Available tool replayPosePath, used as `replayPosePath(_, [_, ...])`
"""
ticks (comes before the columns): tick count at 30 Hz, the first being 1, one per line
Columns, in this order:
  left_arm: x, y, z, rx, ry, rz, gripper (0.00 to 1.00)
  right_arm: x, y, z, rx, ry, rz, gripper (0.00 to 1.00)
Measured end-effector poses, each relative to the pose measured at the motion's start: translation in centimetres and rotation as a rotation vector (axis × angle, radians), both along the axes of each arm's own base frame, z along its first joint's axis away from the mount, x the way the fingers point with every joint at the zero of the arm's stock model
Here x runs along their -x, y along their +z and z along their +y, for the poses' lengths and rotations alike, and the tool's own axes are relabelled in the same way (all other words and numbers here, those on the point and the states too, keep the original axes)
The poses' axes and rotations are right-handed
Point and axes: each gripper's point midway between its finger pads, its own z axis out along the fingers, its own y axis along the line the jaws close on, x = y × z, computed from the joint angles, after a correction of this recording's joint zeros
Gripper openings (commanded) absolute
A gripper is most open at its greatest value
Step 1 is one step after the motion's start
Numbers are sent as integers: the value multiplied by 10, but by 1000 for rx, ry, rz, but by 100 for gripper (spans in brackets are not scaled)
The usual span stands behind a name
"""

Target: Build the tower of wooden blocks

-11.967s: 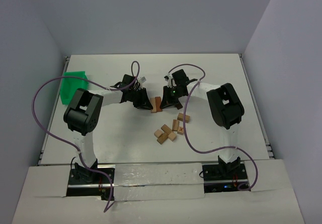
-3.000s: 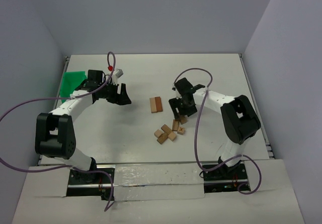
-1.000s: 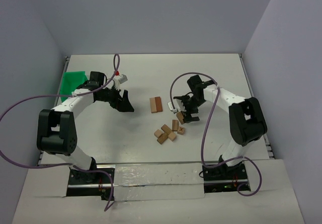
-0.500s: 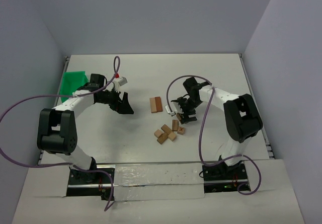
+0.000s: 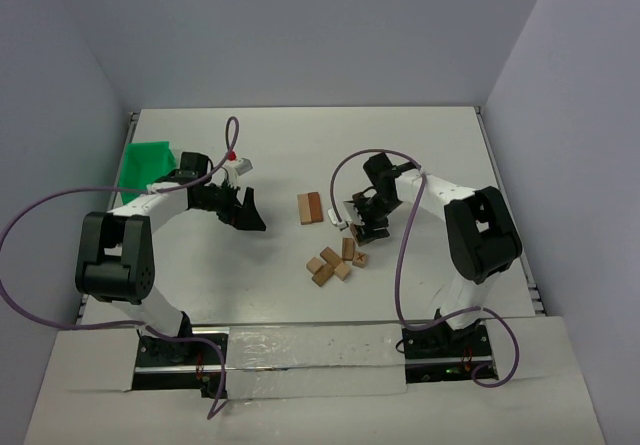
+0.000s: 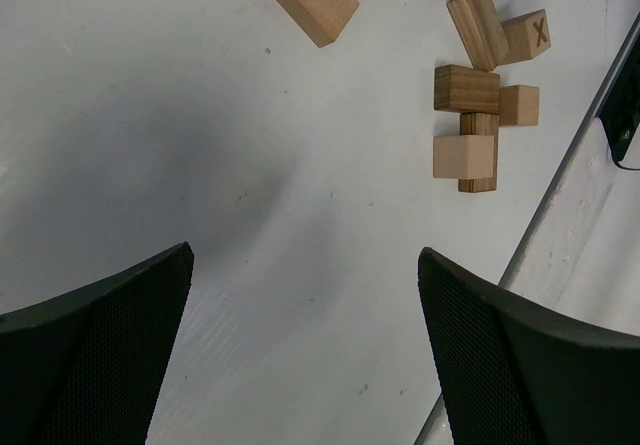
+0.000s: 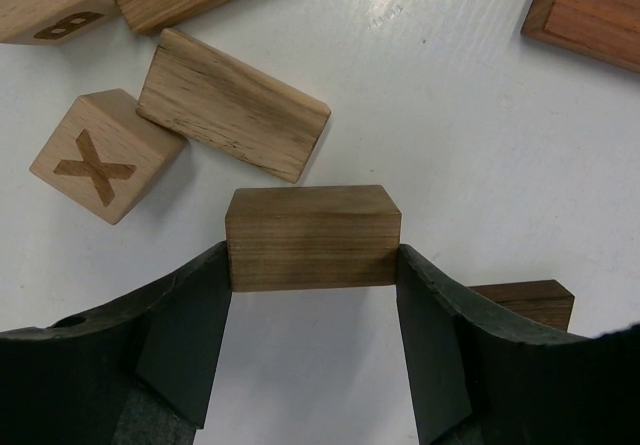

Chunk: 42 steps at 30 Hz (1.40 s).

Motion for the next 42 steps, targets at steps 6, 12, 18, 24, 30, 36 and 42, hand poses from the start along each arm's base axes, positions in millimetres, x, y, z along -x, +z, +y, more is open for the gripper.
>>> replayPosePath(6, [-2, -1, 4, 1, 15, -2, 99, -20, 32, 14, -31, -71, 26, 50])
replayPosePath(12, [-8, 0, 12, 8, 50, 0, 99, -76, 87, 48, -138, -181, -25, 50])
replayPosePath(18, [-19, 3, 21, 19, 101, -11, 99, -80, 94, 70, -160, -279, 30, 49])
replayPosePath(24, [-29, 1, 29, 39, 146, 13, 99, -63, 83, 102, -136, -287, 70, 48])
replayPosePath(30, [-34, 0, 35, 51, 177, 23, 99, -58, 59, 122, -101, -268, 88, 48])
replayPosePath(36, [-39, 3, 41, 68, 199, 16, 99, -67, 43, 122, -65, -270, 77, 48])
replayPosePath(42, [-41, 3, 44, 72, 206, 14, 99, -73, 37, 122, -53, -273, 59, 48])
